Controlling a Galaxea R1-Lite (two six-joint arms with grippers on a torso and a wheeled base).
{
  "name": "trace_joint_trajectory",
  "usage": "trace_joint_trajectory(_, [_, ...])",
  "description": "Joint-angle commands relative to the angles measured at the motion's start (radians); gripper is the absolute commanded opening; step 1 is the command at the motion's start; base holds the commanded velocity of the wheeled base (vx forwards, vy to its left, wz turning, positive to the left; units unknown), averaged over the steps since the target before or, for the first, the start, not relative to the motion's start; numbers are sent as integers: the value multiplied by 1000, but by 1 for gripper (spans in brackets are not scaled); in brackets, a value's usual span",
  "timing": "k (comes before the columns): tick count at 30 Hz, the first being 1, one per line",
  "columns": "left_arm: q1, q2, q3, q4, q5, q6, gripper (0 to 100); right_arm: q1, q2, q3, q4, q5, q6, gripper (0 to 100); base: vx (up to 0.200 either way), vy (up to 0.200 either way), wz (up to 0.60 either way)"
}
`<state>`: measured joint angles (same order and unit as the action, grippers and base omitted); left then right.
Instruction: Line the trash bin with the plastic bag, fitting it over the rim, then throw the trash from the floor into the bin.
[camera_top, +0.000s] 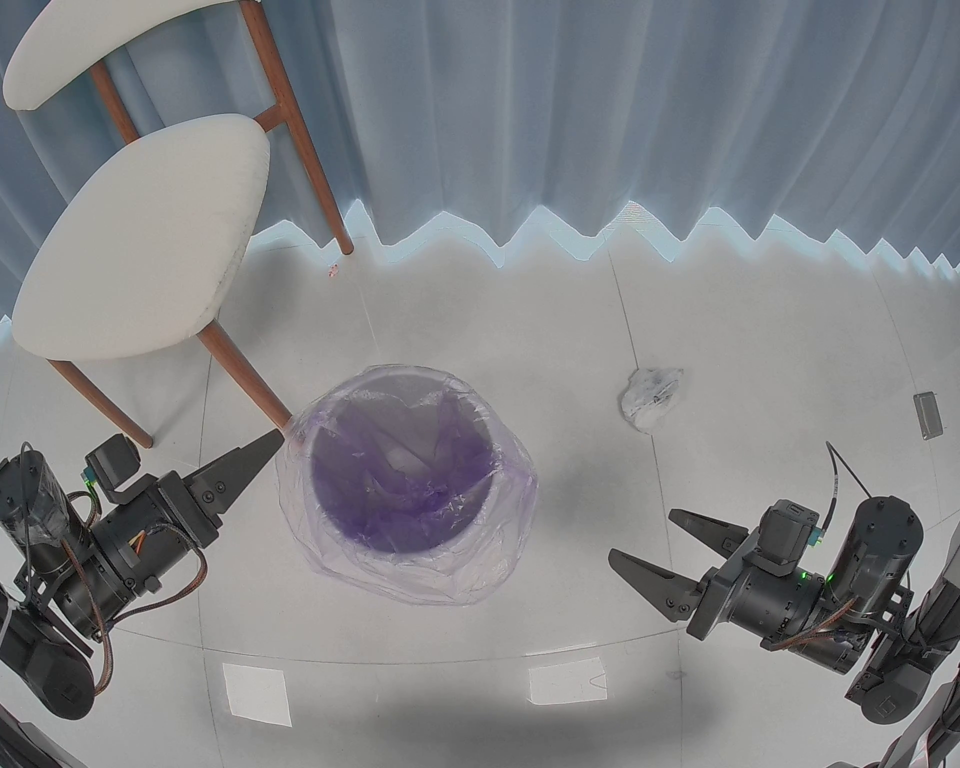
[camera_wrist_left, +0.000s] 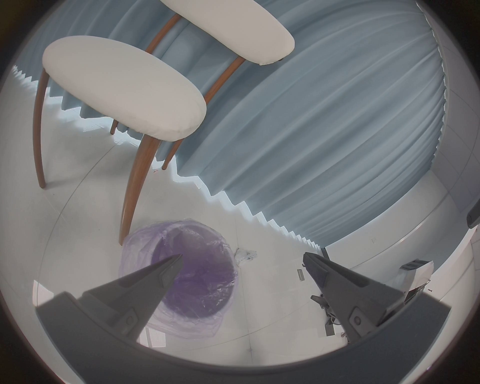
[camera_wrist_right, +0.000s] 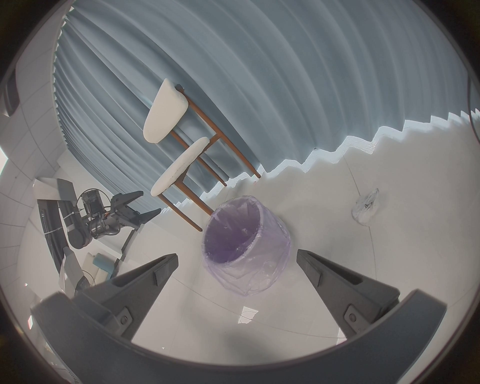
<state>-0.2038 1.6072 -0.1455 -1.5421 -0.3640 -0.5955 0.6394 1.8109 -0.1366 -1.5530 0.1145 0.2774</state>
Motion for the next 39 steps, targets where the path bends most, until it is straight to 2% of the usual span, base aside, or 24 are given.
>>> trace_joint_trajectory(1, [-11,-29,7,-1,2,-1,100,0,5,0,-13,1,0,100,0,0,0])
trace_joint_trajectory(8, [-80,-49,-16,-3,7,-1,100,0,7,5,-15,1,0,100,0,0,0])
trace_joint_trajectory(14, [-32,-87,-45,-1,0,-13,100,0,5,6,-15,1,0,100,0,0,0])
trace_joint_trajectory(36, [-35,-171,-32,0,-30,-3,100,2,36,18,-15,1,-1,100,0,-200,0])
trace_joint_trajectory(39, [-39,-193,3,-1,-35,-3,100,2,41,20,-15,1,0,100,0,-133,0])
